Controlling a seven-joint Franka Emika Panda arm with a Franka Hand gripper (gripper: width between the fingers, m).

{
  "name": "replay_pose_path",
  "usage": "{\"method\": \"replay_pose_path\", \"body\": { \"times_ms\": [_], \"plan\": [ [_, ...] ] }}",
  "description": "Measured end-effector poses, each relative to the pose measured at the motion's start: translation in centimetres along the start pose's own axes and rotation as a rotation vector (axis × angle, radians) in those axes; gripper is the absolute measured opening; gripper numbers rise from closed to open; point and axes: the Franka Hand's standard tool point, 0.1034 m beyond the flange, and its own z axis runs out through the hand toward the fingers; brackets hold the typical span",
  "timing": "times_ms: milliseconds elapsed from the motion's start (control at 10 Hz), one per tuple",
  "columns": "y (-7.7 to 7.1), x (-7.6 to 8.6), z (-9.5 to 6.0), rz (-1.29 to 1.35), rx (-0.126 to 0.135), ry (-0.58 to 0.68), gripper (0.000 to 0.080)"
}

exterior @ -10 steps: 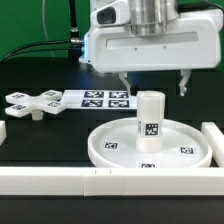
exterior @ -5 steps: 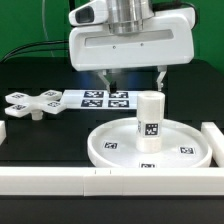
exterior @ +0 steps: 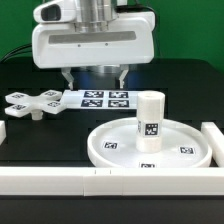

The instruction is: Assemble round table

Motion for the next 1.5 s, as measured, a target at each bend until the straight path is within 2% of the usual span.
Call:
{"method": "replay_pose_path", "body": {
  "times_ms": [300, 400, 500, 600, 700, 1000, 1100, 1300, 1400, 1500],
  "plan": [
    [0.5, -0.2, 0.0, -0.008, -0.005, -0.004, 0.0649],
    [1.8, -0.5, 0.0, -0.037, -0.03, -0.014, 0.0649],
    [3.4, -0.9, 0.0, -0.069, -0.042, -0.015, 0.0649],
    [5.8, -1.6, 0.0, -0.128, -0.056, -0.005, 0.0649],
    [7.7, -2.2, 0.0, -0.165, -0.054, -0.008, 0.0649],
    [7.5, -2.2, 0.1, -0.138, -0.054, -0.01, 0.0649],
    [8.1, -2.4, 0.3, -0.211, -0.057, -0.015, 0.0649],
    [11.6, -3.1, 0.8, -0.27, -0.06, -0.036, 0.0649],
    [12.6, -3.8, 0.9, -0.261, -0.04, -0.06, 0.0649],
    [12.9, -4.1, 0.9, -0.248, -0.025, -0.076, 0.0649]
  ]
}}
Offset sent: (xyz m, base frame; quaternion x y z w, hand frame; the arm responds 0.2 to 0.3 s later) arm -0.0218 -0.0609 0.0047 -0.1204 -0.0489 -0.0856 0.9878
